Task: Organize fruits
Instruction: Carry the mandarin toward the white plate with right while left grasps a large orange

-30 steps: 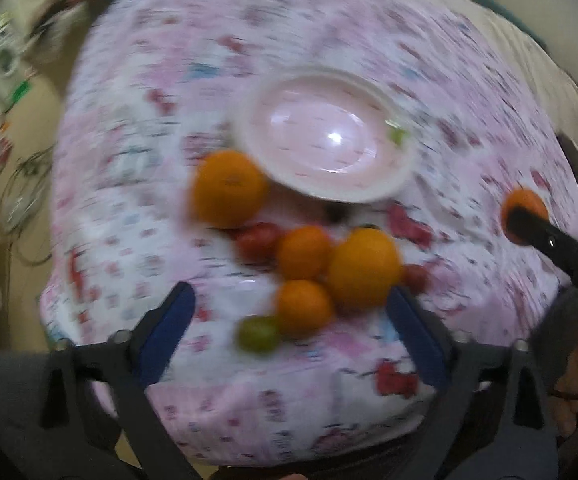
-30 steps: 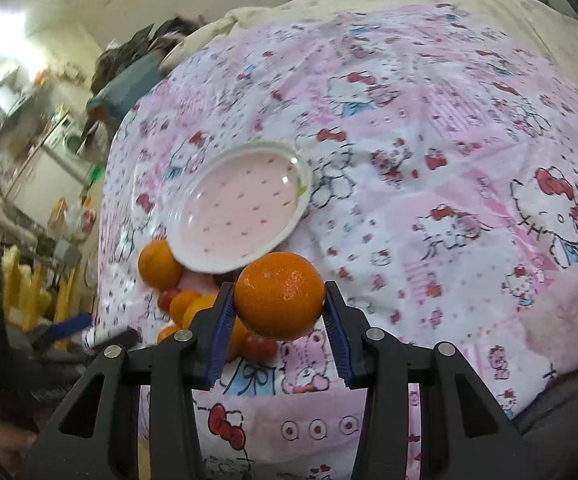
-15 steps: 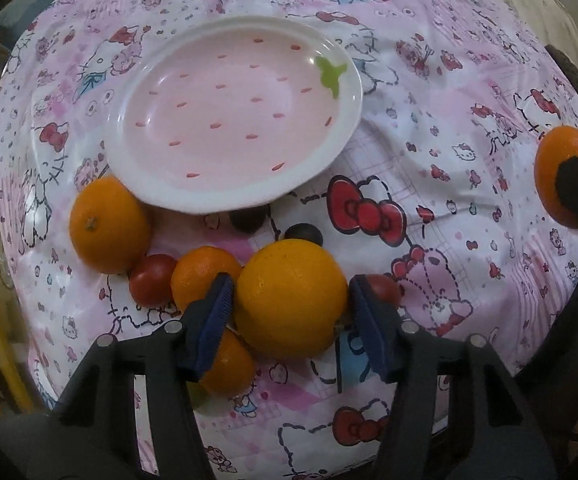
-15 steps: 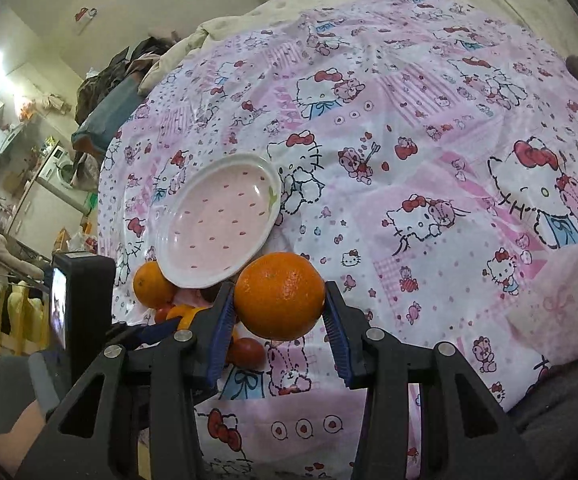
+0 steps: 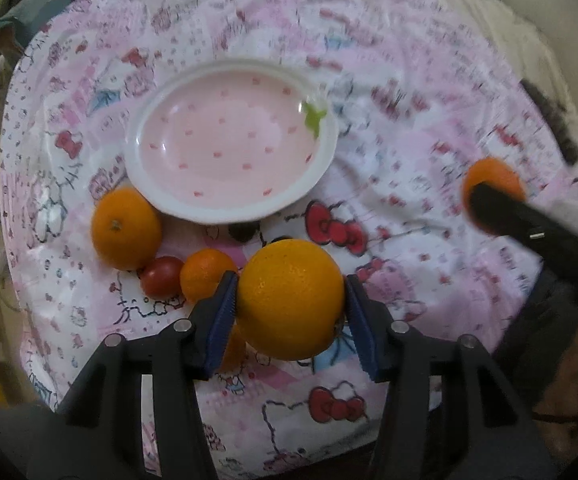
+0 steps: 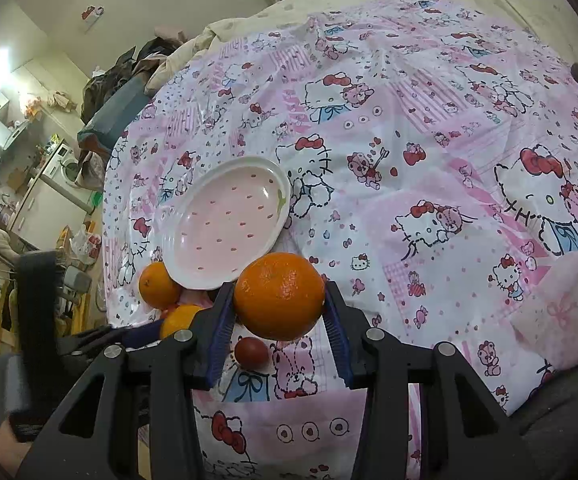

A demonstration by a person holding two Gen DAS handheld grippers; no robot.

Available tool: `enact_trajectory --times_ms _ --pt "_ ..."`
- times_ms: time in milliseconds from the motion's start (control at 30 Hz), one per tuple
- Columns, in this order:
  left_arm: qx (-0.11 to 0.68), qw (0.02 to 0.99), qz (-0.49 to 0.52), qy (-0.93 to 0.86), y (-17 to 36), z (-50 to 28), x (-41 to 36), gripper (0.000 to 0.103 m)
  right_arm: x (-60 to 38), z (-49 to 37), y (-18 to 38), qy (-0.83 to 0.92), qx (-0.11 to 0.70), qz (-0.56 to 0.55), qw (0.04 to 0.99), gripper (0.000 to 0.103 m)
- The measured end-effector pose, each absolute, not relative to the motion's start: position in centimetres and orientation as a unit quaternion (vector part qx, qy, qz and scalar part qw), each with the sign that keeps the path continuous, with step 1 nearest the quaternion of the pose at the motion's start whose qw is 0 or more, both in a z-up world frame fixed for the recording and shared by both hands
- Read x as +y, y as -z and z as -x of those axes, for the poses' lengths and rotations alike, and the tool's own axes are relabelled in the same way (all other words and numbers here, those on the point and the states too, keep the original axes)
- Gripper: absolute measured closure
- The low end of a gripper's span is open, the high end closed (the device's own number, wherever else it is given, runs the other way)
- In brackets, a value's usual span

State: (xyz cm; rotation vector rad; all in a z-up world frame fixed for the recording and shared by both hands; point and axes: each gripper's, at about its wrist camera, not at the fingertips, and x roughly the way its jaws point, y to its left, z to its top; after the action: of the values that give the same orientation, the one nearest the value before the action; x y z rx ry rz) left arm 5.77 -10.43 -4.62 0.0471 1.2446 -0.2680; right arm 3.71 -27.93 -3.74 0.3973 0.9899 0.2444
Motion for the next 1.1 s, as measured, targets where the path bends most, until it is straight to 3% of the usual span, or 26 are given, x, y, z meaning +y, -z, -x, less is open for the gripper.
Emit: enact_trajectory --times_ms 367,767,1100 --pt "0.536 0.838 0.036 0.100 -0.5 -6.3 -5.1 0.055 -27.8 -3.6 2.7 -0.131 0.453 -0.185 0.862 0.058" --pt "0.521 0.846 0.066 0.089 -2.2 -10.3 -1.3 0.055 -27.0 -7.9 -0.6 -0.170 0.421 -0.158 0.877 0.058" --pt "0.525 0.840 0.088 0.102 -2.4 -15.3 -0.8 0.055 -25.2 -14.3 0.5 -0.221 0.441 -0.145 0.857 0.058"
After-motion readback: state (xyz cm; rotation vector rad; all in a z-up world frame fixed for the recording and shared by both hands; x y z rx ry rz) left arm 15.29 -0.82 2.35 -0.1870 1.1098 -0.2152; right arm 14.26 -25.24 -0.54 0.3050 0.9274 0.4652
